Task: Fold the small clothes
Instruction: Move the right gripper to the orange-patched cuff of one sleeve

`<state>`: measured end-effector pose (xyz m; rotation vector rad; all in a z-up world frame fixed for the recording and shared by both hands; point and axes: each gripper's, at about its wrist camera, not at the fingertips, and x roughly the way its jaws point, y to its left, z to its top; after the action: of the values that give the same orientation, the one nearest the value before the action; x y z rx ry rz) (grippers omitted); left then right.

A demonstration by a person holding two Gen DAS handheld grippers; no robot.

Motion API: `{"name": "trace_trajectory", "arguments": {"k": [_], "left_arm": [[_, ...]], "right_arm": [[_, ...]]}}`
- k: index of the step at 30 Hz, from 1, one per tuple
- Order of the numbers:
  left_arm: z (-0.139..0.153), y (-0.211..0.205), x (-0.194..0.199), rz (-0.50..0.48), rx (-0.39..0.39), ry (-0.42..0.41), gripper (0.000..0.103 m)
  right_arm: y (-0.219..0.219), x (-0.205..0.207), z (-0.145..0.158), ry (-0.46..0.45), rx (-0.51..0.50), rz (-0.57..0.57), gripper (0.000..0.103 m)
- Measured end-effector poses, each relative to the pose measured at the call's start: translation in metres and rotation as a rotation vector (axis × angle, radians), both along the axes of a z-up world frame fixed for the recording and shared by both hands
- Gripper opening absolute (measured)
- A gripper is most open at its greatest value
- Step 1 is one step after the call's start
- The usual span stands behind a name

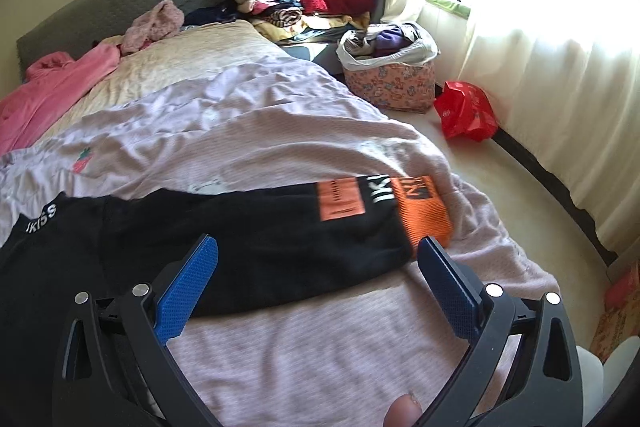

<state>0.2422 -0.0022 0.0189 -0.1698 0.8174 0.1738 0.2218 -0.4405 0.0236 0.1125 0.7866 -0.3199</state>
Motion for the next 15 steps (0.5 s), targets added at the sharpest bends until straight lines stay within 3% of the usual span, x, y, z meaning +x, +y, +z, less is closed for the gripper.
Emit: {"name": "trace_trajectory", "arguments": {"k": [15], "left_arm": [[-0.004,-0.063,0.05,-0.114,0.012,0.02,0.094]], "right_arm": [[-0.076,0.04,-0.013,0.073,0.007,-0.029,0.099]]}}
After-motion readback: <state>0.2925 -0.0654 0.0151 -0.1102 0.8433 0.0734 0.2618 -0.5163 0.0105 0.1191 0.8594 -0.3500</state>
